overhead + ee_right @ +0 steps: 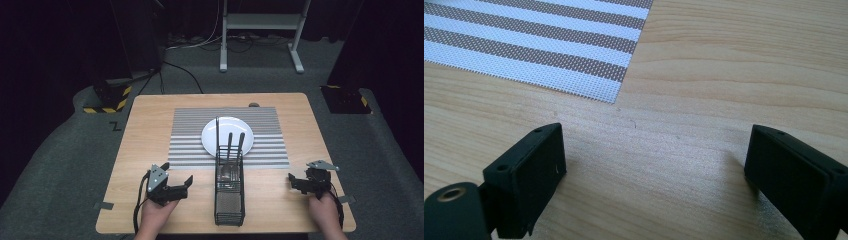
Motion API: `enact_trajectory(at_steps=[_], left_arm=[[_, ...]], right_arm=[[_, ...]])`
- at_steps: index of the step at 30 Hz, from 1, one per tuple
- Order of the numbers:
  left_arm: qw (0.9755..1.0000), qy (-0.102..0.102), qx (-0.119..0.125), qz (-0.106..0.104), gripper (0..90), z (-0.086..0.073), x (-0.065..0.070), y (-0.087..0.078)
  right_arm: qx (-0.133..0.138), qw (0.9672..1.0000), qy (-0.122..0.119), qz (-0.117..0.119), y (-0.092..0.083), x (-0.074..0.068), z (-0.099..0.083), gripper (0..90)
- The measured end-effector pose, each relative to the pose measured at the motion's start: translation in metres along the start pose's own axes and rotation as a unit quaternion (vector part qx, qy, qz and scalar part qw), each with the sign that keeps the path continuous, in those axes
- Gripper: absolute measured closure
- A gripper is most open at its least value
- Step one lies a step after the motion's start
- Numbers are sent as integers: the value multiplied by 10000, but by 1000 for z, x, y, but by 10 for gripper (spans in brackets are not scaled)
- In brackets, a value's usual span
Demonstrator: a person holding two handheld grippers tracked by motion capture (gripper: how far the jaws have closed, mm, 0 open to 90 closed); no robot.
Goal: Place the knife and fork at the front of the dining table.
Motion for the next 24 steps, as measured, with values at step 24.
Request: enact_trajectory(at_steps=[24], left_arm=[[9969, -142, 634, -444, 137, 54, 21, 33]], right_arm=[[3, 10000, 0, -10, 0, 0, 0, 94]])
Point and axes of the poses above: each handheld gripper's, and its own axes: y roughly forward along the jaws, z roughly out of its top, x roughly to its right, the point moved 1 cm from there along y, roughly forward along the jaws, and after that the axes turned 7 degrees about -z, right-handed, at the moved point
